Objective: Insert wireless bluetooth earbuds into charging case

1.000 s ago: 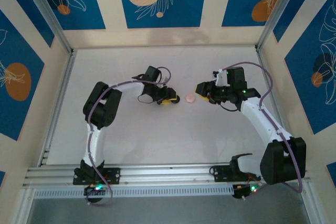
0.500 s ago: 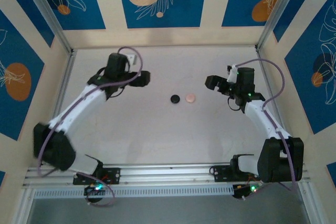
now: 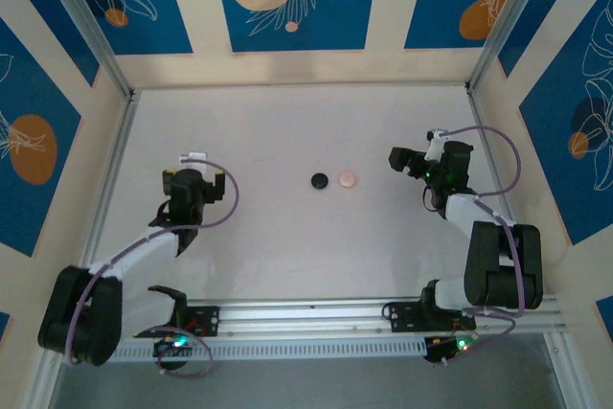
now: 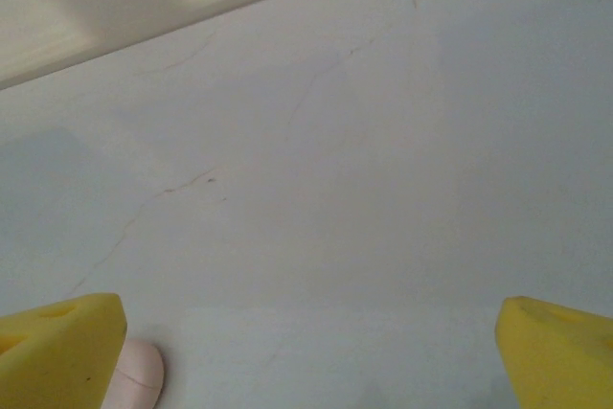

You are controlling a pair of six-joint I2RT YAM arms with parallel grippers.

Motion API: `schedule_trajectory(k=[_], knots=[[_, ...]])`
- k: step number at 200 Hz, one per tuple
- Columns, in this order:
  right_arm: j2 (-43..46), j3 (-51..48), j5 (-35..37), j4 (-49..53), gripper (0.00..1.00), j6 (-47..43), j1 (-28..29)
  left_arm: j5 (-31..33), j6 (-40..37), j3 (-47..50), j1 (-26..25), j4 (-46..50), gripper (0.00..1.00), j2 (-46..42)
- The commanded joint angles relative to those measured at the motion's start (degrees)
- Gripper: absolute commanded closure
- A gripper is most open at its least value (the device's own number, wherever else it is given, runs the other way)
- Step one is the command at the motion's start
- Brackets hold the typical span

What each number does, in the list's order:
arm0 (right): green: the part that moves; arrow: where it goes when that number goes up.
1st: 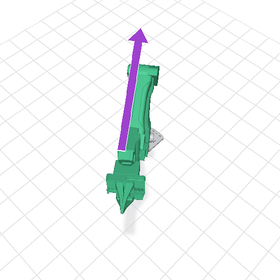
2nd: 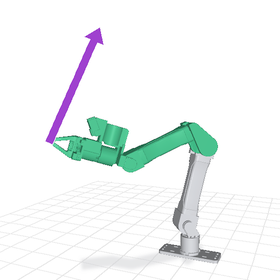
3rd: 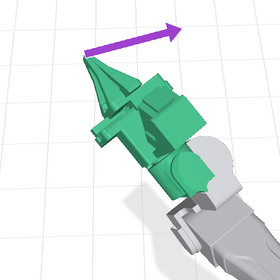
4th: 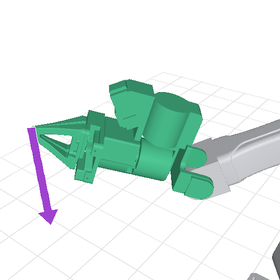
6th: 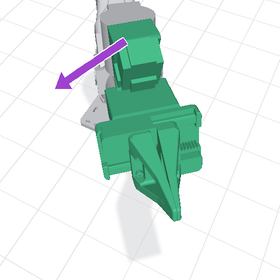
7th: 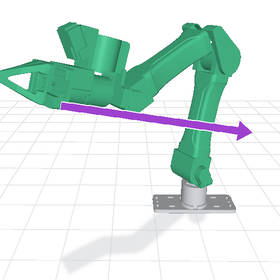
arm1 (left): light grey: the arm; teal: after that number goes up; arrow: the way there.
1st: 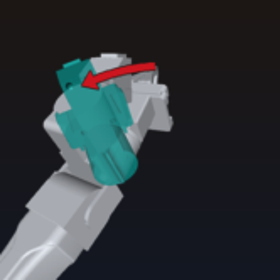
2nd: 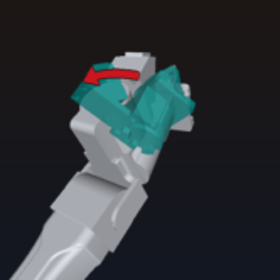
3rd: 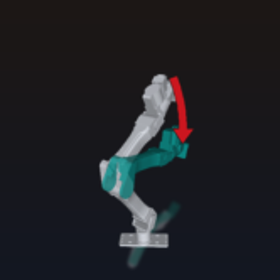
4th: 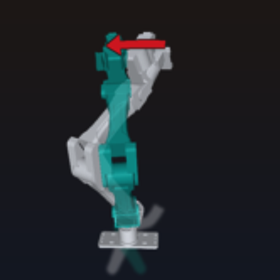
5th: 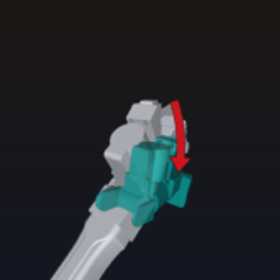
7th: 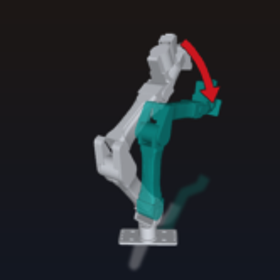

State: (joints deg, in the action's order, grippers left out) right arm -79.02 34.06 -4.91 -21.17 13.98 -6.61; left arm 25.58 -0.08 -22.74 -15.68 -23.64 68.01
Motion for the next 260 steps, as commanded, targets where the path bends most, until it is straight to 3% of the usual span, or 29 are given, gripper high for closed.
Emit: schedule_trajectory(k=[1,22,32,46,73,83,88,93,99,104,116,145,260], knots=[[0.0,0.7,-0.2,-2.4,0.01,-3.7,-0.6,0.9,-2.8,3.7,1.4,-20.9,0.00,7.3],[0.4,-3.6,-0.7,-7.7,0.01,-3.1,-1.0,-0.8,-8.1,5.3,1.5,-31.6,0.00,12.4],[-0.6,-5.7,-0.9,-12.0,0.01,-2.7,-1.1,0.8,-7.2,6.9,1.8,-37.3,0.00,16.1],[-2.9,-7.4,-1.2,-16.3,0.01,-2.7,-1.0,0.5,-8.6,10.2,2.2,-52.3,0.00,22.3],[-5.6,-9.3,-3.2,-21.8,0.01,-6.2,1.1,-6.7,-3.5,5.1,6.3,-35.9,0.00,19.3],[-7.7,-9.6,1.4,-23.6,0.01,-8.7,4.4,-9.6,-1.9,1.6,9.3,-33.6,0.00,23.1],[-9.7,-10.9,3.4,-29.6,0.01,-8.3,5.3,-11.8,-0.6,1.9,10.3,-31.3,0.00,21.7],[-9.3,-11.5,2.6,-29.0,0.01,-8.1,4.8,-12.6,0.5,2.2,10.9,-28.8,0.00,20.1],[-7.6,-10.4,1.8,-23.9,0.01,-8.1,3.9,-12.9,0.5,2.9,11.2,-32.0,0.00,20.8],[-8.4,-10.1,2.2,-25.6,0.01,-7.8,3.9,-12.8,0.0,3.2,11.2,-34.4,0.00,21.9],[-8.3,-10.1,4.6,-23.9,0.01,-8.2,5.0,-12.8,0.2,2.3,11.2,-30.7,0.00,20.9],[-8.4,-10.1,8.5,-25.0,0.01,-8.7,6.5,-13.1,-0.1,3.1,11.2,-33.5,0.00,21.4],[-8.2,-10.1,8.2,-24.6,0.01,-8.6,6.3,-16.9,-1.5,1.7,11.1,-30.6,0.00,21.3]])
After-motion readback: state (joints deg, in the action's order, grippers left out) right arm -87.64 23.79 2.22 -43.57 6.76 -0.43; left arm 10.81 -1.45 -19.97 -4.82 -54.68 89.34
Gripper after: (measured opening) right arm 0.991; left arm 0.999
